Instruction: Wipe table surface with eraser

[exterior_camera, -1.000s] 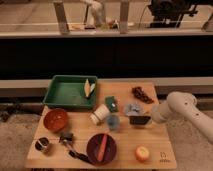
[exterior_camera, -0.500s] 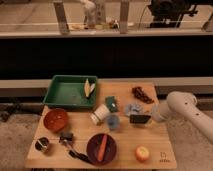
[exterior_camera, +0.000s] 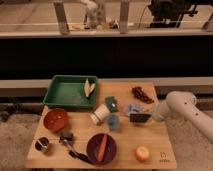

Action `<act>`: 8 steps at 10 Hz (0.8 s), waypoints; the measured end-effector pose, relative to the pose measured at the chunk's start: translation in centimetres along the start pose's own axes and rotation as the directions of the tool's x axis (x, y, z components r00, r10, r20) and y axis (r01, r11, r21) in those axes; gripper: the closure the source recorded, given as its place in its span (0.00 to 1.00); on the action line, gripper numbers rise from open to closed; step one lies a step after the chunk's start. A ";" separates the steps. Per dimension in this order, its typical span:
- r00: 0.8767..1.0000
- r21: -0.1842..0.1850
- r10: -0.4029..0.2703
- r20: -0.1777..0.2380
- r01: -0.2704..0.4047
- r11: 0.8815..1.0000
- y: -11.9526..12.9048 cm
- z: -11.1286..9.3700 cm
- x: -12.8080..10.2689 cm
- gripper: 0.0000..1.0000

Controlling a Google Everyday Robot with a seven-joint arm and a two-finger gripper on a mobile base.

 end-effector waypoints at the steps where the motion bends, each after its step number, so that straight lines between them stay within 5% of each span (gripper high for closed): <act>1: 1.000 0.002 0.015 -0.012 -0.015 1.000 0.8 0.6 0.7 1.00; 5: 0.996 -0.041 0.071 -0.055 -0.073 0.996 2.5 1.1 2.4 1.00; 8: 0.997 -0.092 0.071 -0.022 -0.073 0.993 3.2 1.8 2.2 1.00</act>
